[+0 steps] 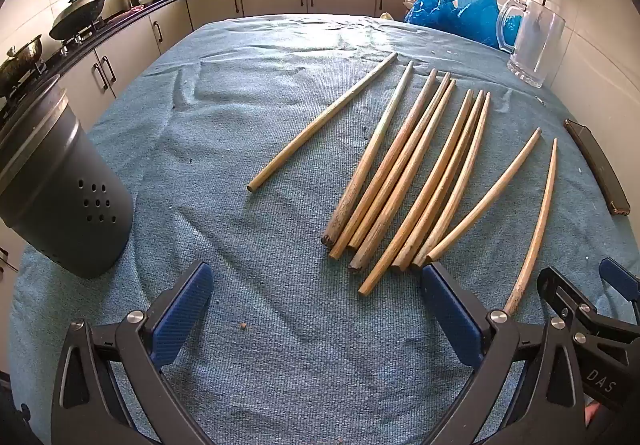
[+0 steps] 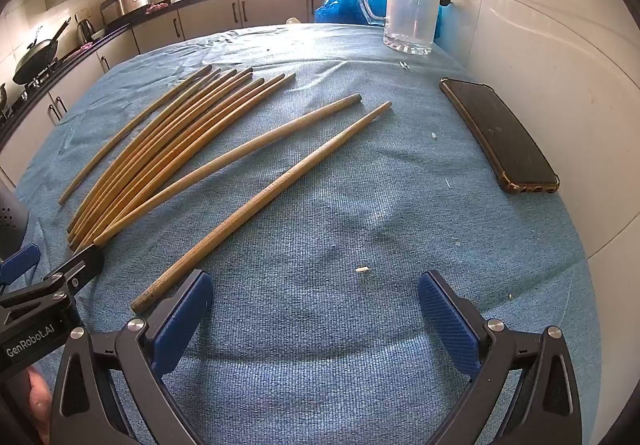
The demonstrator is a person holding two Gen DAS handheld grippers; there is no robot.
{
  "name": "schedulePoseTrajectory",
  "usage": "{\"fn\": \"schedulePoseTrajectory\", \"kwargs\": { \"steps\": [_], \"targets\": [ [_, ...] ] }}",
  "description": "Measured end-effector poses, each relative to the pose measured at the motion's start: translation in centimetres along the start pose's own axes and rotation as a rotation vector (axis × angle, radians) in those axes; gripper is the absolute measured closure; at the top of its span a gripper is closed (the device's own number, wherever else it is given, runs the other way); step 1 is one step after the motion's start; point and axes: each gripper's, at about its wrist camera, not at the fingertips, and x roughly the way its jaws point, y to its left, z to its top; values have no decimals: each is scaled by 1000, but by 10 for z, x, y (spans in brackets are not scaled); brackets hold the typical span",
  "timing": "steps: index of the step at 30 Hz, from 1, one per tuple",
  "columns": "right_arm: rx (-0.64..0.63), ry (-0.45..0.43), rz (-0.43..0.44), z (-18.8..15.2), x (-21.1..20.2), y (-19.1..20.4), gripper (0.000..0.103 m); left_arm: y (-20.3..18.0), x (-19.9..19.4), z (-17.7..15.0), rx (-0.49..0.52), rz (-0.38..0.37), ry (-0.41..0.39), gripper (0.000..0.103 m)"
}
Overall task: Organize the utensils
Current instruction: 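Move both grippers over the loose wooden chopsticks on the blue cloth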
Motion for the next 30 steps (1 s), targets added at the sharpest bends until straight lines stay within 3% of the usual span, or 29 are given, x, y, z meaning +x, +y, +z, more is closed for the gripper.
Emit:
{"fn": "schedulePoseTrajectory", "kwargs": {
  "steps": [8,12,17,22,30],
  "targets": [
    [-5,19,-6,1,4,3,0,0,1,3,13,-6,7,0],
    [-6,17,-6,1,6,5,0,10,-24,-9,16,-30,-26,0],
    [13,11,-14,-4,1,4,4,25,-83,-22,-5,-39,-132,0],
    [86,-96,16,-10,-37,-2,5,28,-128,-34,32,-7,-242,0],
    [45,-360,-84,-27,-113,7,5,27,-161,-43,64,-1,-320,0]
  ]
}}
